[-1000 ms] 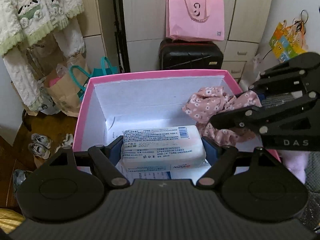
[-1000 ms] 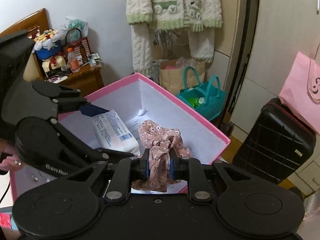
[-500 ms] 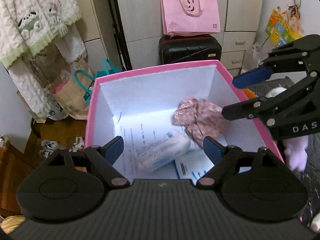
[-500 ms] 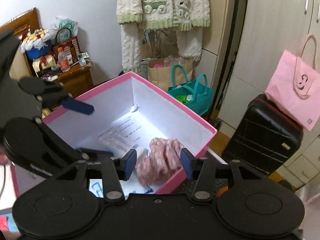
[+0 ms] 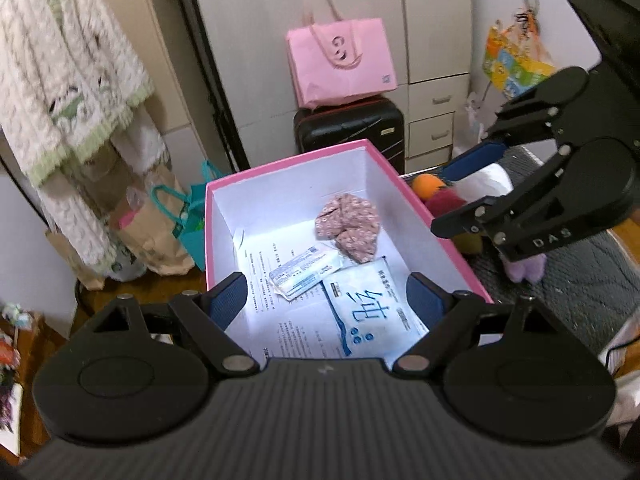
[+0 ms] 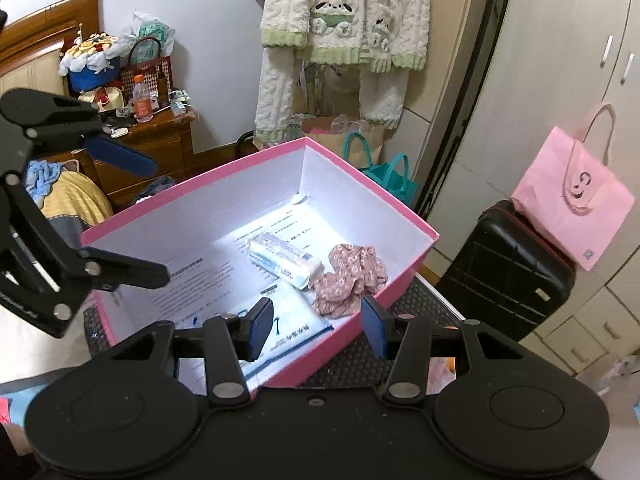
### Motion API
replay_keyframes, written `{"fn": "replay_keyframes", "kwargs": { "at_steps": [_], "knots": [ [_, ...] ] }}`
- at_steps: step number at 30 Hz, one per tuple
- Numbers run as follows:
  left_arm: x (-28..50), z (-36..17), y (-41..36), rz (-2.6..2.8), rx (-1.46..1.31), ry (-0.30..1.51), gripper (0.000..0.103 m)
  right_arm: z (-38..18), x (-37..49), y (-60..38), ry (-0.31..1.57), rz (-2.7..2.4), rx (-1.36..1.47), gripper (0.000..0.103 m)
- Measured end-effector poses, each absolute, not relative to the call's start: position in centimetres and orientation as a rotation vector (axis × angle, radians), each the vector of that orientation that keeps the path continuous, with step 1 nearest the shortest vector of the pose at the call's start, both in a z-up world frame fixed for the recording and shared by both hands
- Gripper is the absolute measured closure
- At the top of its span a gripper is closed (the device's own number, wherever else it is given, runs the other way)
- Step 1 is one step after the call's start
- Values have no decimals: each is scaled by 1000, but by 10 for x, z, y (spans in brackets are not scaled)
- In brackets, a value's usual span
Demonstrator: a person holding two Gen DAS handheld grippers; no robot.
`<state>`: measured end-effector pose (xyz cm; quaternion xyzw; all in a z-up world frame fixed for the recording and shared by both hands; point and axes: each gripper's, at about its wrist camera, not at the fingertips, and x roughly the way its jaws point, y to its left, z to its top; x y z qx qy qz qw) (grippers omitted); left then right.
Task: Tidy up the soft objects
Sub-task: 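Move the left tool to the lavender plush toy and grasp it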
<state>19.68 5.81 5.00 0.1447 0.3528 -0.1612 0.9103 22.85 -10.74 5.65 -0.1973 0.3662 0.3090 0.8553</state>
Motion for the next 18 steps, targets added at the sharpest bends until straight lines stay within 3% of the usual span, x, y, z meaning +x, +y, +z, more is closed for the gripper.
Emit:
{"fn": "replay_keyframes", "kwargs": {
  "at_steps": [18],
  "knots": [
    [109,58,0,-502,400,694,14,73,109,-166,689,654,-452,44]
  ]
}}
